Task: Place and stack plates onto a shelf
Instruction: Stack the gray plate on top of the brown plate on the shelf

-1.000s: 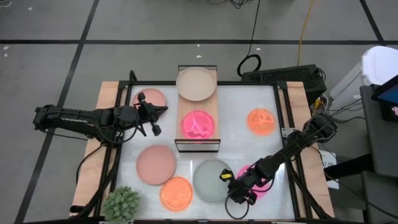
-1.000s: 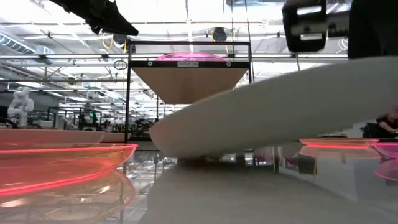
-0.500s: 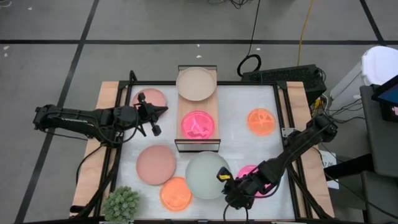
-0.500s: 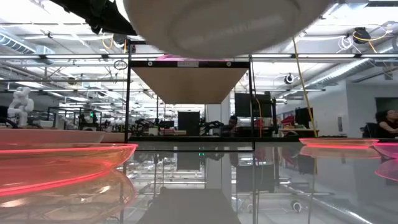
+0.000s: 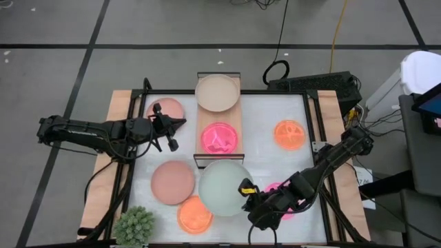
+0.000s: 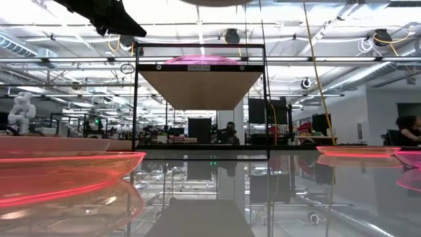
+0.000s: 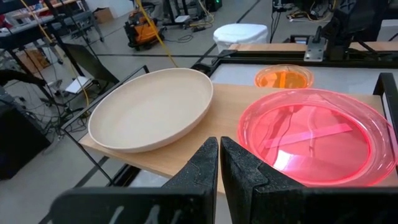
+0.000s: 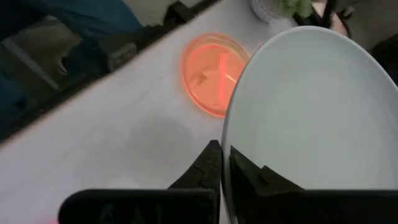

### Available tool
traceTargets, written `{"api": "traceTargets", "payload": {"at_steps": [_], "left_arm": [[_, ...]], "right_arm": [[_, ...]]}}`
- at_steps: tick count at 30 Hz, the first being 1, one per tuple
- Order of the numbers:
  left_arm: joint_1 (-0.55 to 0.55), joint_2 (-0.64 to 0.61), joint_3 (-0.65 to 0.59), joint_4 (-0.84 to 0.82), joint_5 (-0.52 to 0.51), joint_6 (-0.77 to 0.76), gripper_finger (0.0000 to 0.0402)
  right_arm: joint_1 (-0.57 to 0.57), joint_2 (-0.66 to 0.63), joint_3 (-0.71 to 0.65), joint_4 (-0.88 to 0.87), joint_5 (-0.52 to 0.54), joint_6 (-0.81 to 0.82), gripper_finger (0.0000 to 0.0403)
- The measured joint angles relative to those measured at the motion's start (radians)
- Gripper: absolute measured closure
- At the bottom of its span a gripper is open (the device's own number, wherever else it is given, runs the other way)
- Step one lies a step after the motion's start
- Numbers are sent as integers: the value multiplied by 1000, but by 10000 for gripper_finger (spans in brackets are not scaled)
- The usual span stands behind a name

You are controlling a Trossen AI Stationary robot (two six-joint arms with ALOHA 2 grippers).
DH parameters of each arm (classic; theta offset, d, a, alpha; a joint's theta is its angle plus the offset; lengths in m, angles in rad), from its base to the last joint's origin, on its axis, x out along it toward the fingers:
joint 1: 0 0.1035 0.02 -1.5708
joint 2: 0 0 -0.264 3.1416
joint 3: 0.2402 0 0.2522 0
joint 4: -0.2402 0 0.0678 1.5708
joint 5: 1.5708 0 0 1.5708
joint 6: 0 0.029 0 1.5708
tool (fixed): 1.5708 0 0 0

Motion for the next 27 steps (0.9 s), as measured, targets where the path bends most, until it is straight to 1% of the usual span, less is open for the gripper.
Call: {"api": "traceTargets", "payload": {"at_steps": [2, 8, 11, 15, 19, 23, 27], "left_arm": [[0, 0, 0, 0, 0, -6, 378], [0, 0, 0, 0, 0, -9, 378], [0, 0, 0, 0, 0, -9, 378], [0, 0, 0, -1, 0, -9, 378], [0, 0, 0, -2, 0, -9, 378], [0, 0, 0, -2, 0, -9, 378], [0, 0, 0, -3, 0, -14, 378]], "right_arm": [[-16, 0, 51, -62, 18, -16, 403], [-104, -2, 176, -211, 20, -74, 403], [-172, -4, 212, -260, 15, -124, 403], [-291, -8, 221, -266, 8, -222, 403], [-421, -11, 221, -268, -87, -333, 403], [-548, -11, 221, -269, -123, -474, 403], [-675, -11, 221, -271, -192, -591, 403]]}}
